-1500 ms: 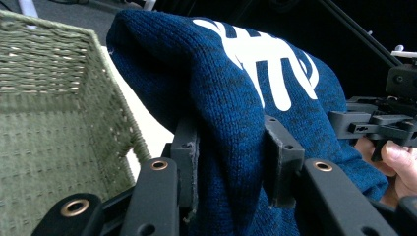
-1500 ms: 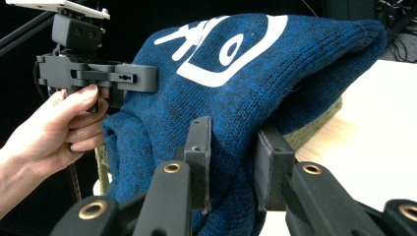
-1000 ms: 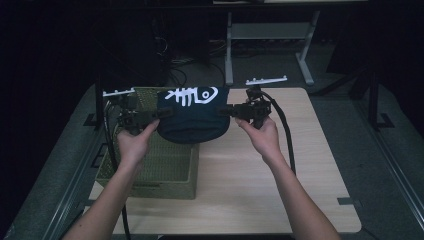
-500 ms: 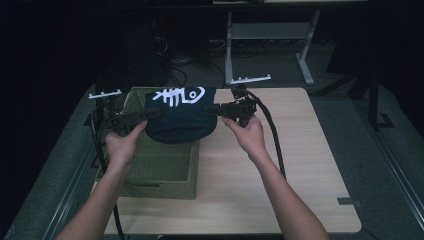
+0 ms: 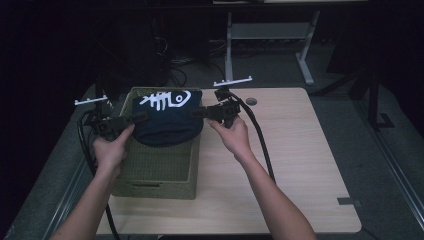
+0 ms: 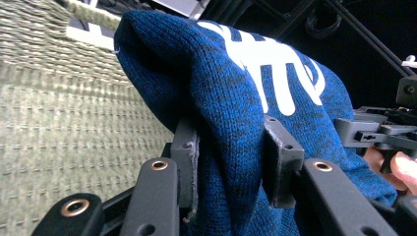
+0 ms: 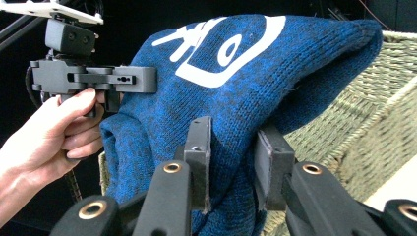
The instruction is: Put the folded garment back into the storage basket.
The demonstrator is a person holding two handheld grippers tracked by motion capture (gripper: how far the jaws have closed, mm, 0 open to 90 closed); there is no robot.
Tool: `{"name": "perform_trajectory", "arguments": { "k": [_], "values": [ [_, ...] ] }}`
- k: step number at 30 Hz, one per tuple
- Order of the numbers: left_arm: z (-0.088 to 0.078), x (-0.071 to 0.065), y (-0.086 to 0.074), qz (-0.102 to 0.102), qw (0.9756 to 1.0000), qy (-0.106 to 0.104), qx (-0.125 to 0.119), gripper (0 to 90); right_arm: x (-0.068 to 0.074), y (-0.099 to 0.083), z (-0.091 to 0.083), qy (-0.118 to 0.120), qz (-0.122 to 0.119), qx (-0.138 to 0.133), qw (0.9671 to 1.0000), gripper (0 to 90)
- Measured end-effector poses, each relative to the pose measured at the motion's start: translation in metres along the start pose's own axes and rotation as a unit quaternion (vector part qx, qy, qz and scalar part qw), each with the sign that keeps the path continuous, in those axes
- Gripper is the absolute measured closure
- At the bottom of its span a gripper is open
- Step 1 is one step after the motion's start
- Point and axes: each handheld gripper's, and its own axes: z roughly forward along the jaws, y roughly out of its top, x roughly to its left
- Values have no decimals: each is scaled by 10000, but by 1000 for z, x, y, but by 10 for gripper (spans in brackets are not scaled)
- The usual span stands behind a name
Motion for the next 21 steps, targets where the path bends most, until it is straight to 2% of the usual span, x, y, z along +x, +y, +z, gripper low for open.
{"name": "perform_trajectory", "arguments": {
  "k": [9,21],
  "values": [
    [-9,7,1,22,9999,125,36,634,1,-3,16,53,31,61,10000,707],
    [-15,28,-5,-152,9995,246,142,633,3,-8,40,99,92,208,9997,706]
  ]
}}
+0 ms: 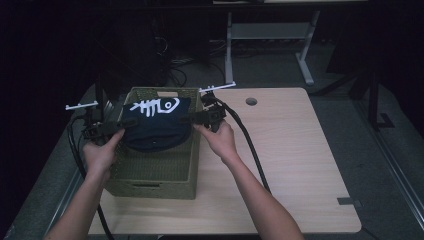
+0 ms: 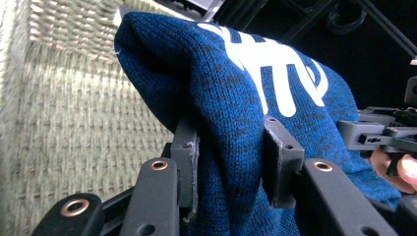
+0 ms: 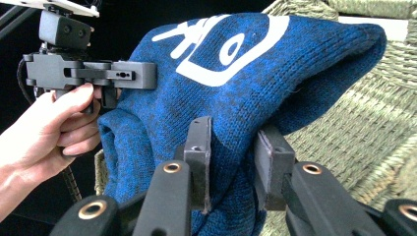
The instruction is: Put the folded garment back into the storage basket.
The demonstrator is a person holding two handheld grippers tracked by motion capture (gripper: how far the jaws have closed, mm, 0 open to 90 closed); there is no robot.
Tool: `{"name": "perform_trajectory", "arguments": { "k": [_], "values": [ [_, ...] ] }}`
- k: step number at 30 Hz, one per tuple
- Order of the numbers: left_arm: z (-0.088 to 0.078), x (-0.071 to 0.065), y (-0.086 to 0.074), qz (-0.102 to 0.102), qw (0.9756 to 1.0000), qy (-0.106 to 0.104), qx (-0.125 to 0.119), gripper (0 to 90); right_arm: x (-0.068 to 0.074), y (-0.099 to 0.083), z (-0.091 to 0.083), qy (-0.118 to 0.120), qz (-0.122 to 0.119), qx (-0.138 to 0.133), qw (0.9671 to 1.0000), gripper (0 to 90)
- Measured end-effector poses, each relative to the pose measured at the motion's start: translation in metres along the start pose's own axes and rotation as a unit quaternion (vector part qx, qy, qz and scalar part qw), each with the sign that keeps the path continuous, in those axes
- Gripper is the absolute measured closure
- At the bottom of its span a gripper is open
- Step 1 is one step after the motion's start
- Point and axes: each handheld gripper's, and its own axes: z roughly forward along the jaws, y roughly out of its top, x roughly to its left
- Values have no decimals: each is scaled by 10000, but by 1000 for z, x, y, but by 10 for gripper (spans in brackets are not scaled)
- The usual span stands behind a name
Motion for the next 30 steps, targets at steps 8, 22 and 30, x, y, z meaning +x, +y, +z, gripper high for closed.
{"name": "perform_trajectory", "arguments": {
  "k": [8,22,30],
  "values": [
    [-1,10,-2,1,9998,184,111,632,-1,-5,14,-10,41,99,9999,706],
    [4,26,-4,-68,9981,478,378,632,-3,-18,37,-143,44,310,9994,699],
    [13,27,-7,-17,9968,558,580,631,-10,-30,38,-233,77,350,9991,696]
  ]
}}
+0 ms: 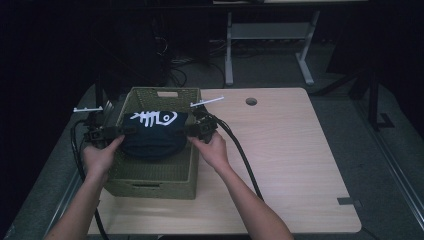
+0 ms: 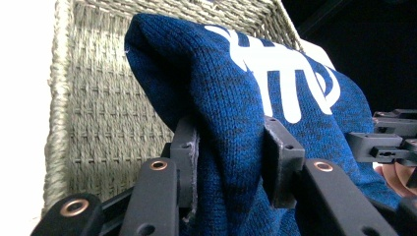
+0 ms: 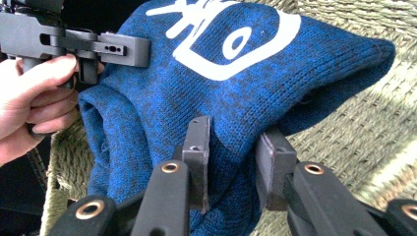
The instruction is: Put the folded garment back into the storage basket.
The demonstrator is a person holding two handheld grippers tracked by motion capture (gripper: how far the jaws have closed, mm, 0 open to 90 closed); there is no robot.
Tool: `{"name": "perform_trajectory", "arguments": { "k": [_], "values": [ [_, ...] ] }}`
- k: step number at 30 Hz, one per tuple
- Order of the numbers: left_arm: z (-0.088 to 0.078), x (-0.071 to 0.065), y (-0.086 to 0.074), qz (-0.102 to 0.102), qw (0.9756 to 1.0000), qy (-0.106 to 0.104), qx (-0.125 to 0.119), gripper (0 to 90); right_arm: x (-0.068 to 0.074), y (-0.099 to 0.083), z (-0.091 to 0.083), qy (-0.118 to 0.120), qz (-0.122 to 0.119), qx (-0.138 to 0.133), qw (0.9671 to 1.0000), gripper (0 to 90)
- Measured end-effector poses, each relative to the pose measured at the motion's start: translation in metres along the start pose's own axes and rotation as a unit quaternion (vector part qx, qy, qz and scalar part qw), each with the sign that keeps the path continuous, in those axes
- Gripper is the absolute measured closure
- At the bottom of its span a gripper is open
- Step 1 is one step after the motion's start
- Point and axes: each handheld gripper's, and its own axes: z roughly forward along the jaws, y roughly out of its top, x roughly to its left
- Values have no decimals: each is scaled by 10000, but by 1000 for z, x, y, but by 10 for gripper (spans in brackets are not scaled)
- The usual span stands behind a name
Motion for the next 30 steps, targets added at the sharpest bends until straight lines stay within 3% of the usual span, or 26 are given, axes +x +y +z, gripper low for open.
{"name": "perform_trajectory", "arguments": {
  "k": [8,11,30],
  "values": [
    [4,3,1,-12,9999,-13,163,624,-3,-4,3,-99,-4,10,10000,696],
    [8,4,1,35,9996,104,264,621,-6,-8,7,-166,-54,33,9998,696],
    [16,7,1,107,9985,296,447,617,6,-12,6,-574,-409,67,9975,677]
  ]
}}
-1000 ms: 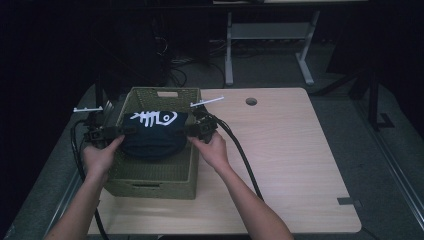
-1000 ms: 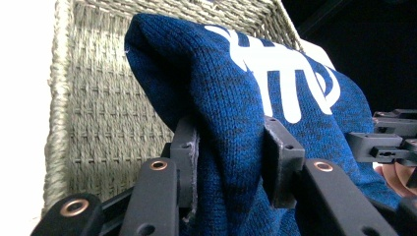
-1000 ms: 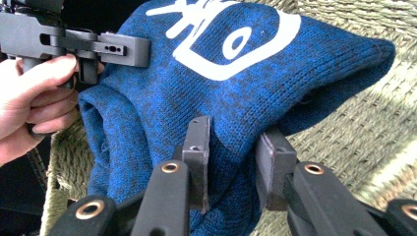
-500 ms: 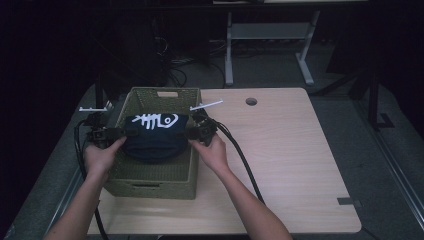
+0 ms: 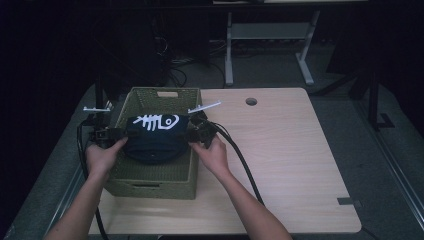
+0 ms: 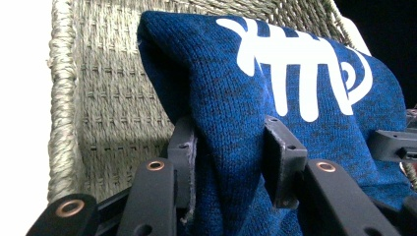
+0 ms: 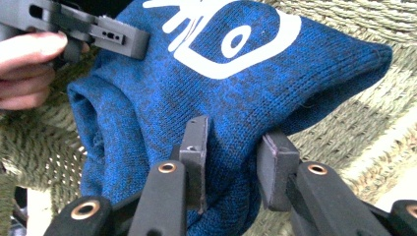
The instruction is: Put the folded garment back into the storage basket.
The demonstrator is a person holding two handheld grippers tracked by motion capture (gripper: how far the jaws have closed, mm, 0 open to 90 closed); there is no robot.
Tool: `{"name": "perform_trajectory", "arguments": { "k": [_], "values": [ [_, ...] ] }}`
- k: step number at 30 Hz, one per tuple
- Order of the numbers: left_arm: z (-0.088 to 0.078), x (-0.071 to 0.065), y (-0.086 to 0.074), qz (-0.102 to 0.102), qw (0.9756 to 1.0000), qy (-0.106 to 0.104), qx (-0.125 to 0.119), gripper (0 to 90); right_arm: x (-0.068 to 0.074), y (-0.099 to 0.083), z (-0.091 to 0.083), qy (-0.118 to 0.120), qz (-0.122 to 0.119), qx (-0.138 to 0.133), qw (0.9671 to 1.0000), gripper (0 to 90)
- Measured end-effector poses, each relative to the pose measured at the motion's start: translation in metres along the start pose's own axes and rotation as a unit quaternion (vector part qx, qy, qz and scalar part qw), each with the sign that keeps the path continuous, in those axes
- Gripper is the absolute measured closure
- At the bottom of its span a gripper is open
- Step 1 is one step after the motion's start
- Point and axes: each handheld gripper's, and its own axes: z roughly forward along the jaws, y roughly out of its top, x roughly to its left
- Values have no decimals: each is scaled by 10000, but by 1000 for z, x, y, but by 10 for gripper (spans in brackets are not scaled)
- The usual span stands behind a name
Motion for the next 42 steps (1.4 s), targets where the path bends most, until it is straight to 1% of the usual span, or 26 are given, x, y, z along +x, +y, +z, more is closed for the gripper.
{"name": "perform_trajectory", "arguments": {
  "k": [3,4,5,6,7,8,10,13,15,16,17,20,21,24,25,27,30,31,32,35,37,38,39,40,41,42],
  "values": [
    [0,-1,0,66,10000,46,-2,619,3,0,-1,-88,-99,14,9999,658],
    [0,-2,0,107,9999,117,-36,617,5,-1,-1,-132,-103,-7,9999,617],
    [0,-3,0,129,9995,269,-83,593,6,-1,-2,-208,-65,-49,9998,561],
    [-1,-4,1,139,9985,497,-172,522,6,-1,-3,-186,-37,-72,9998,523],
    [-1,-4,1,139,9985,497,-172,456,6,-1,-3,-186,-37,-72,9998,523],
    [-4,-3,1,83,9978,581,-318,457,9,1,-5,-237,-25,-99,9997,454],
    [-5,-2,2,84,9980,521,-337,460,12,2,-9,-408,-99,-199,9989,438],
    [-8,-5,3,125,9980,487,-390,461,12,4,-16,-432,-116,-319,9985,435],
    [-11,-6,4,101,9979,383,-513,461,12,5,-20,-329,-45,-368,9988,430],
    [-11,-6,4,101,9979,383,-513,457,12,5,-22,-277,-42,-404,9988,428],
    [-16,-8,4,96,9971,325,-686,448,12,6,-24,-265,-75,-412,9988,424],
    [-22,-11,3,124,9963,227,-822,442,10,7,-29,-130,-35,-465,9988,414],
    [-23,-12,3,166,9957,204,-883,440,9,7,-31,-150,-41,-475,9988,411],
    [-25,-16,3,187,9954,157,-927,432,7,8,-34,-59,20,-522,9986,398],
    [-26,-18,3,224,9953,47,-936,426,4,9,-38,26,39,-563,9984,387],
    [-26,-21,3,272,9951,14,-955,389,2,9,-42,145,42,-604,9981,381],
    [-26,-24,2,329,9944,-19,-1003,361,-2,10,-48,154,12,-660,9977,356],
    [-25,-27,2,347,9937,-107,-1056,348,-4,10,-51,179,40,-671,9976,346],
    [-25,-27,2,347,9937,-107,-1056,337,-5,10,-53,193,74,-677,9975,335],
    [-24,-35,2,476,9919,-343,-1125,305,-11,8,-61,209,78,-779,9967,306],
    [-25,-40,1,597,9911,-366,-1131,283,-14,7,-66,241,103,-820,9963,289],
    [-25,-40,1,597,9911,-366,-1131,280,-16,7,-69,264,105,-836,9961,284],
    [-24,-46,1,681,9899,-426,-1164,275,-17,6,-71,300,127,-864,9957,277],
    [-24,-46,1,681,9899,-426,-1164,274,-17,6,-71,300,127,-864,9957,277],
    [-23,-49,0,752,9900,-385,-1128,248,-20,3,-74,399,163,-895,9950,271],
    [-21,-50,0,767,9905,-354,-1085,222,-21,2,-75,416,180,-894,9950,270]
  ]
}}
